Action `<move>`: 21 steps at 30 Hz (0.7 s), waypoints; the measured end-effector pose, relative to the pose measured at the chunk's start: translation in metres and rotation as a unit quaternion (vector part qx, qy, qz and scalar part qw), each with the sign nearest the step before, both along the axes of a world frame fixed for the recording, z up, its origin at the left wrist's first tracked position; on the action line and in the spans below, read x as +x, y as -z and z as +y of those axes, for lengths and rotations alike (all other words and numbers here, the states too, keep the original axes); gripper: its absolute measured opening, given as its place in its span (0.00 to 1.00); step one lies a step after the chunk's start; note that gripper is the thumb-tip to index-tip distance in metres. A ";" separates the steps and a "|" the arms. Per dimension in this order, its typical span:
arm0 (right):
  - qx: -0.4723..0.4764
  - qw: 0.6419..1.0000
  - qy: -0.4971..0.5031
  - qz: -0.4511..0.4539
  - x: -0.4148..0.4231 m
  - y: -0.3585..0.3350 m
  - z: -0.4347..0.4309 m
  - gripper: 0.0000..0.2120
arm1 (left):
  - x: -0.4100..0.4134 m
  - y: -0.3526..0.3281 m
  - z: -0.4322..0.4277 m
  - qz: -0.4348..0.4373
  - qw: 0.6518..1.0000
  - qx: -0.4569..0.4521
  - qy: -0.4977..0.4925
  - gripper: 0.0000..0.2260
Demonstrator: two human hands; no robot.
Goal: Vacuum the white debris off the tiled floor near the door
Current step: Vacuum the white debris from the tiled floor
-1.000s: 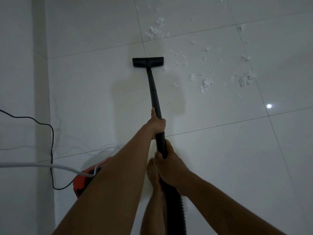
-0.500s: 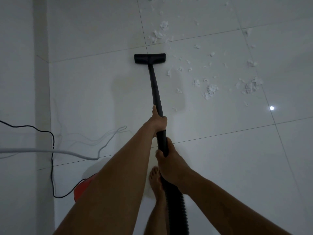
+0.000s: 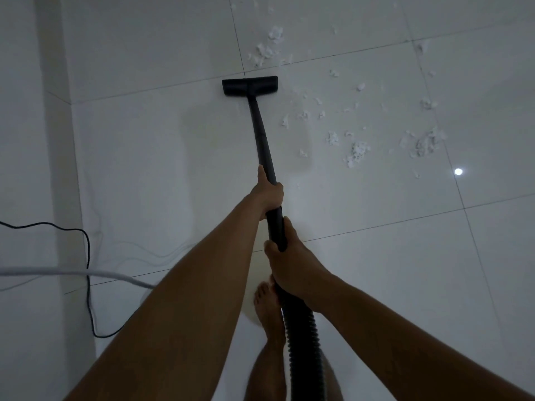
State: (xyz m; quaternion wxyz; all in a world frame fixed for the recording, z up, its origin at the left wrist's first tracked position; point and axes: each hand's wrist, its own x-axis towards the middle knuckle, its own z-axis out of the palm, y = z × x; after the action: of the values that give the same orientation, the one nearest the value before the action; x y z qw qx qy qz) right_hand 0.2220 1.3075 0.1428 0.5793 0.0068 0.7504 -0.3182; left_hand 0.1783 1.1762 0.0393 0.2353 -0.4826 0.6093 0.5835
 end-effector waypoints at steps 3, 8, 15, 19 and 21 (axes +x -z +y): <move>-0.007 1.000 -0.002 -0.002 -0.011 0.012 -0.007 0.32 | -0.012 0.007 -0.007 0.008 1.000 -0.012 0.000 0.33; -0.008 1.000 -0.005 -0.003 -0.038 0.026 -0.016 0.34 | -0.037 0.015 -0.020 0.009 1.000 -0.015 -0.001 0.33; -0.010 1.000 -0.004 -0.010 -0.065 0.038 -0.029 0.33 | -0.067 0.022 -0.034 -0.003 1.000 -0.017 -0.001 0.33; -0.012 1.000 0.007 -0.021 -0.076 0.044 -0.036 0.33 | -0.078 0.027 -0.042 -0.003 1.000 -0.018 0.000 0.34; -0.016 0.999 0.011 -0.027 -0.081 0.047 -0.040 0.33 | -0.083 0.031 -0.048 -0.003 1.000 -0.017 -0.002 0.34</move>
State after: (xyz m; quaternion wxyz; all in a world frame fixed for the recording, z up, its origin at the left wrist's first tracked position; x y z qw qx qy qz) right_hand 0.1408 1.2673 0.0959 0.5955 0.0148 0.7295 -0.3362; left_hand 0.0955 1.1286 0.0084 0.2277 -0.4890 0.6175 0.5724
